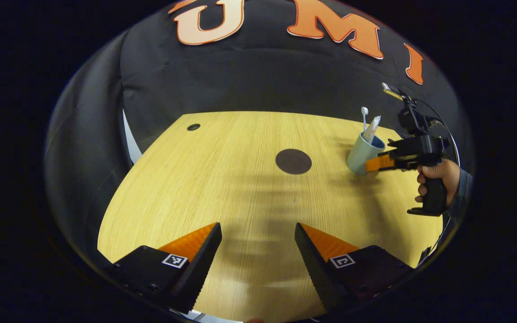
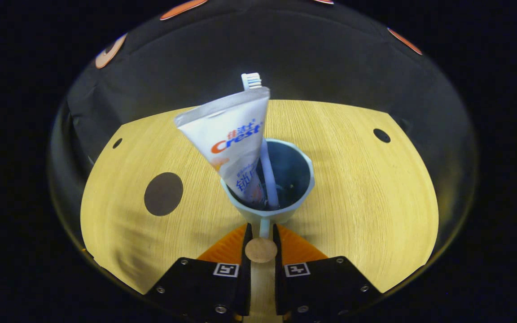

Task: Put the toothbrush and toothpaste on the desktop into the cup, then pick up the cup and place it on the coaster on the desktop.

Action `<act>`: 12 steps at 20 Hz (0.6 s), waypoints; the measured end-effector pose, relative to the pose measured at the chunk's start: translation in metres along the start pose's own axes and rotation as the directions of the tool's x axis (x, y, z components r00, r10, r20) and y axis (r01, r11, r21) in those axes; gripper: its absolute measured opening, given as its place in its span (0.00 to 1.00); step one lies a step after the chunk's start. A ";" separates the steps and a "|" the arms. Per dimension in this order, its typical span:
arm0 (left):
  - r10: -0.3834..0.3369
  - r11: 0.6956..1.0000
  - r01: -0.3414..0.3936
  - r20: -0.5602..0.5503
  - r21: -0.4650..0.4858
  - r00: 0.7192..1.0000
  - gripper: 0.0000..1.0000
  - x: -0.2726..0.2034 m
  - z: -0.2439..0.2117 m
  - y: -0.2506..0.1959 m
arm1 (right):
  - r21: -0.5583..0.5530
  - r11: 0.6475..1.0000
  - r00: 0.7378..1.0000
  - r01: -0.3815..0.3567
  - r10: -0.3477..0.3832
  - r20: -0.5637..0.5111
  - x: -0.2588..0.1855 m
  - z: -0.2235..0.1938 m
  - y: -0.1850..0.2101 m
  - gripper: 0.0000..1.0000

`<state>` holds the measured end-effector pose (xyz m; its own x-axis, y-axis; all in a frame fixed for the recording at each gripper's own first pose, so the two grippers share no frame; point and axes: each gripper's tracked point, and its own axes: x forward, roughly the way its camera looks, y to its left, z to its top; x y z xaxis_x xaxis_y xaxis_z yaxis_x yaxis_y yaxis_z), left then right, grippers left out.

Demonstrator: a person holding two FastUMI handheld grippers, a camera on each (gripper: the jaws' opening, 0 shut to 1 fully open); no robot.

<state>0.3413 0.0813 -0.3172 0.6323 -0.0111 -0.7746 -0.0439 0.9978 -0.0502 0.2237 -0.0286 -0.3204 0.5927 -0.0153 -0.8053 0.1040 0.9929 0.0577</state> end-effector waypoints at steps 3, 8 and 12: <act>-0.017 1.000 0.017 -0.021 -0.008 1.000 0.99 0.000 -0.005 -0.006 | -0.012 1.000 1.000 -0.018 0.018 0.018 -0.004 0.005 0.000 0.15; -0.022 1.000 0.022 -0.027 -0.014 0.999 0.99 -0.005 -0.008 -0.002 | -0.065 0.997 0.995 -0.047 0.052 0.084 -0.009 0.018 0.001 0.14; -0.020 1.000 0.020 -0.023 -0.021 1.000 0.99 -0.010 -0.007 0.003 | -0.086 0.992 0.993 -0.094 0.100 0.060 -0.008 0.014 0.003 0.12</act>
<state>0.3293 0.0839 -0.3140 0.6152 -0.0328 -0.7877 -0.0474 0.9958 -0.0785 0.2302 -0.0268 -0.3055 0.6470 0.0767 -0.7586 -0.0213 0.9964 0.0826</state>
